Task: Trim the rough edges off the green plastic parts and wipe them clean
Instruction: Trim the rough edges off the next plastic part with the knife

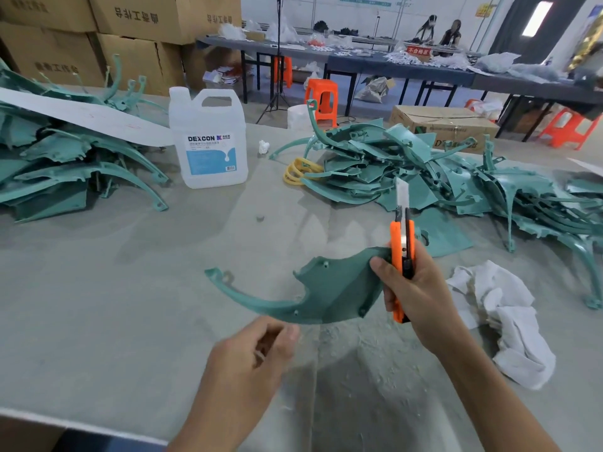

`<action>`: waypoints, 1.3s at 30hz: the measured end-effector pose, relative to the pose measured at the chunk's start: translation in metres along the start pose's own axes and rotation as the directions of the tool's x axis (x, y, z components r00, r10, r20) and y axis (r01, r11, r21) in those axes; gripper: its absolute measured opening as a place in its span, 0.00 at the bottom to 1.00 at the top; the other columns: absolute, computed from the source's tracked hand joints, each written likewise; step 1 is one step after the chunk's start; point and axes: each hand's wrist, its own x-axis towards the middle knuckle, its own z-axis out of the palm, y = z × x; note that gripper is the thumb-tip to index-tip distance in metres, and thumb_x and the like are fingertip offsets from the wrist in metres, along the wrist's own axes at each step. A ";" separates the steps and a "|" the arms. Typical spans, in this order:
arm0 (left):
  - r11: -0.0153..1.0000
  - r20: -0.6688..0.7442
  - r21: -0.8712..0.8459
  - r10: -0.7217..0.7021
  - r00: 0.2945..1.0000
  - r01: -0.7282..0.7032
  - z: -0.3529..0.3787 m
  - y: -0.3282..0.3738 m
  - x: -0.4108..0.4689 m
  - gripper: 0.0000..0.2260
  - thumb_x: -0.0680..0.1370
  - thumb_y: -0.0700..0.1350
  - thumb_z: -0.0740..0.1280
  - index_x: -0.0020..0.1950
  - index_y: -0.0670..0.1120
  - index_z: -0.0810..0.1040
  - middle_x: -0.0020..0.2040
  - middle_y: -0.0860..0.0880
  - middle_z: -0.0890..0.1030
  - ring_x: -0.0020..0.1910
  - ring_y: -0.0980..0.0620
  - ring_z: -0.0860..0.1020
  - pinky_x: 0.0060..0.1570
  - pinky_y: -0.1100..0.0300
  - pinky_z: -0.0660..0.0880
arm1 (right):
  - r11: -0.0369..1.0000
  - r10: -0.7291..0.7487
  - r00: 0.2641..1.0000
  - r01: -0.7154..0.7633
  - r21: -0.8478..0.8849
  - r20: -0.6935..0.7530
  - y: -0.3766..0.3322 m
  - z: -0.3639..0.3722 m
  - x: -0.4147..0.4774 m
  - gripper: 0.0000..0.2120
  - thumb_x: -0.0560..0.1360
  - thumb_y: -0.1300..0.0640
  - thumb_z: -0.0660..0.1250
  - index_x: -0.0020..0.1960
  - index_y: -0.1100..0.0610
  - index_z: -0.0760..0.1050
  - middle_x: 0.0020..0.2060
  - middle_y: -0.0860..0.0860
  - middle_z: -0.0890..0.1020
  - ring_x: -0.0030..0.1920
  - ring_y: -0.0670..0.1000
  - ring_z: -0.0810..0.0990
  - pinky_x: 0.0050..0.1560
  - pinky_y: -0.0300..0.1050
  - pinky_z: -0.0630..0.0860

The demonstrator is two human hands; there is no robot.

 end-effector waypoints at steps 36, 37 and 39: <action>0.727 0.062 0.598 0.377 0.924 -0.337 0.011 0.008 0.066 0.09 0.81 0.49 0.68 0.44 0.47 0.71 0.32 0.55 0.71 0.35 0.46 0.70 0.32 0.55 0.64 | 0.572 -0.099 0.995 0.043 -0.819 -0.016 0.023 -0.008 -0.019 0.21 0.83 0.41 0.56 0.74 0.39 0.69 0.26 0.41 0.69 0.28 0.47 0.71 0.31 0.47 0.70; 0.742 0.052 0.588 0.363 0.930 -0.322 0.010 0.009 0.067 0.10 0.81 0.50 0.67 0.43 0.49 0.69 0.31 0.57 0.67 0.34 0.48 0.68 0.32 0.55 0.63 | 0.584 -0.106 0.993 0.027 -0.812 -0.043 0.022 -0.012 -0.020 0.21 0.82 0.41 0.56 0.74 0.39 0.69 0.26 0.40 0.69 0.28 0.45 0.71 0.31 0.47 0.69; 0.768 0.051 0.567 0.327 0.944 -0.297 0.008 0.010 0.070 0.12 0.81 0.51 0.66 0.43 0.51 0.65 0.31 0.59 0.62 0.34 0.49 0.66 0.33 0.55 0.61 | 0.648 -0.138 0.989 0.057 -0.760 -0.044 0.022 -0.009 -0.028 0.21 0.81 0.39 0.56 0.74 0.37 0.69 0.25 0.42 0.72 0.27 0.44 0.73 0.29 0.42 0.68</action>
